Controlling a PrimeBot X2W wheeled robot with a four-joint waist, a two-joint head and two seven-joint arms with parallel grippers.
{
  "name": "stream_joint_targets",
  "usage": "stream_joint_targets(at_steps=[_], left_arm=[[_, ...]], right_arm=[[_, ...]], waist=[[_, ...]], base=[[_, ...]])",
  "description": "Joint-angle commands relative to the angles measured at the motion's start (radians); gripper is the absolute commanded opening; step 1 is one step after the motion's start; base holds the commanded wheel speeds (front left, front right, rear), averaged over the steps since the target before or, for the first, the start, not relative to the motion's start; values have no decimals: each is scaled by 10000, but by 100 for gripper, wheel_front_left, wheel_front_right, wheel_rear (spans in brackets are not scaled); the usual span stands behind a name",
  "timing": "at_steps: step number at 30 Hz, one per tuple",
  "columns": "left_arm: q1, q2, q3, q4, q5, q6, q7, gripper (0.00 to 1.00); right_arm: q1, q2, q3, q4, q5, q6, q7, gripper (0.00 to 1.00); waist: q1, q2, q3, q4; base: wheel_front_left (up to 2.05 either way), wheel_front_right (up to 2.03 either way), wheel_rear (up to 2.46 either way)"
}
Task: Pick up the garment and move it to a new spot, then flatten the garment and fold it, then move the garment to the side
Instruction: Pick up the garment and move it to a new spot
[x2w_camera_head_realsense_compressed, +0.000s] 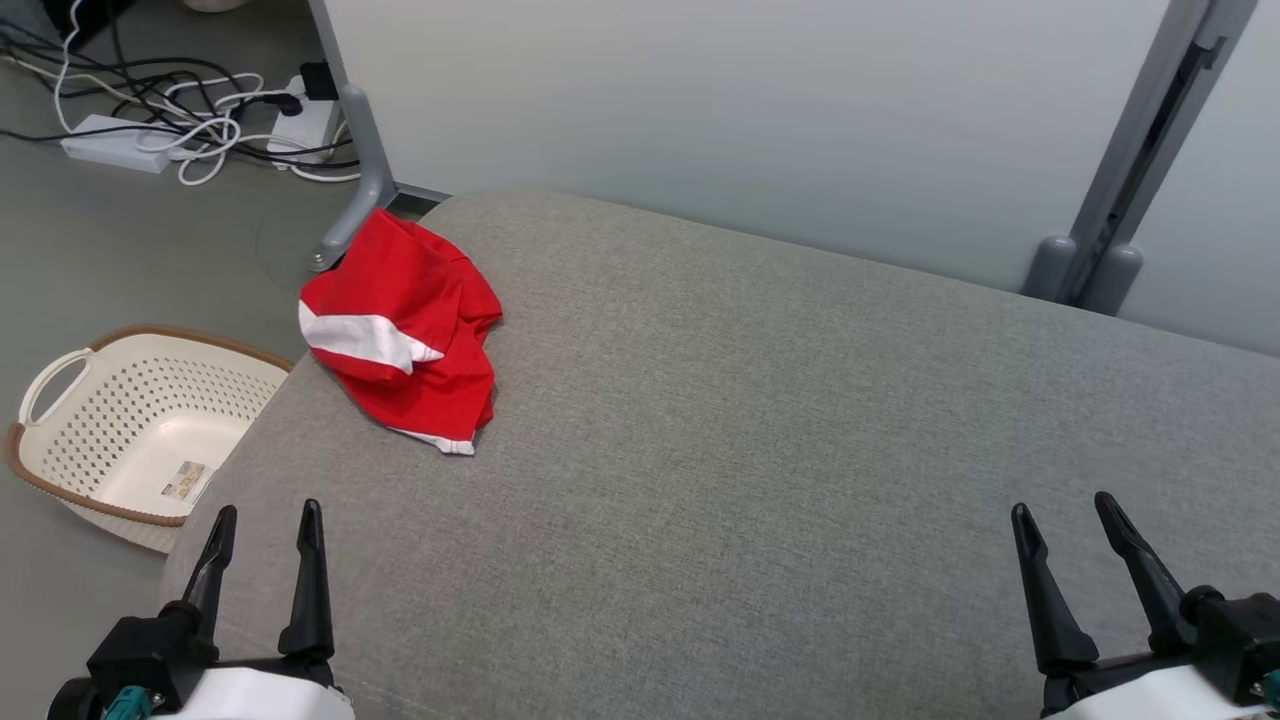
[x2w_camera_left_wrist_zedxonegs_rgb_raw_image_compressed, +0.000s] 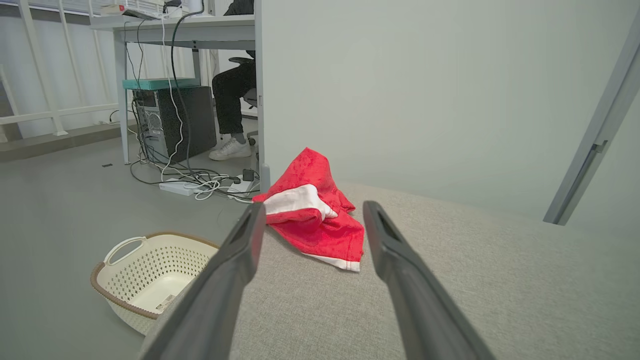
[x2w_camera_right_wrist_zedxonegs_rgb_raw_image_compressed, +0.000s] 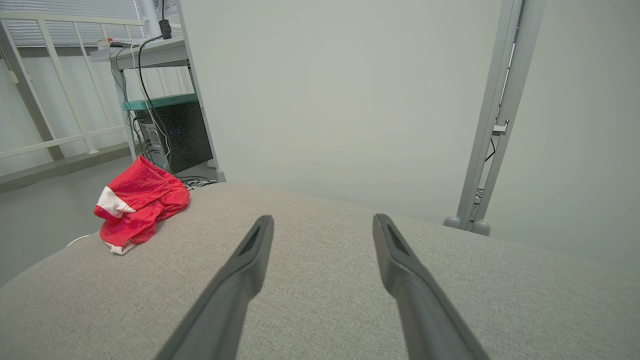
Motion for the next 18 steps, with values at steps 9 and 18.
stream_joint_targets(at_steps=[9, 18], left_arm=[[-100, 62, -23, -99, -21, 106, -78, 100], [-501, -120, -114, -111, -33, 225, -140, 100]], right_arm=[[2, 1, 42, -23, -85, 1, 47, 100], [-212, 4, 23, -168, -112, 1, 132, 100]], waist=[[0, -1, -17, 166], [0, -1, 251, 124]], base=[[0, 0, 0], [0, 0, 0]])
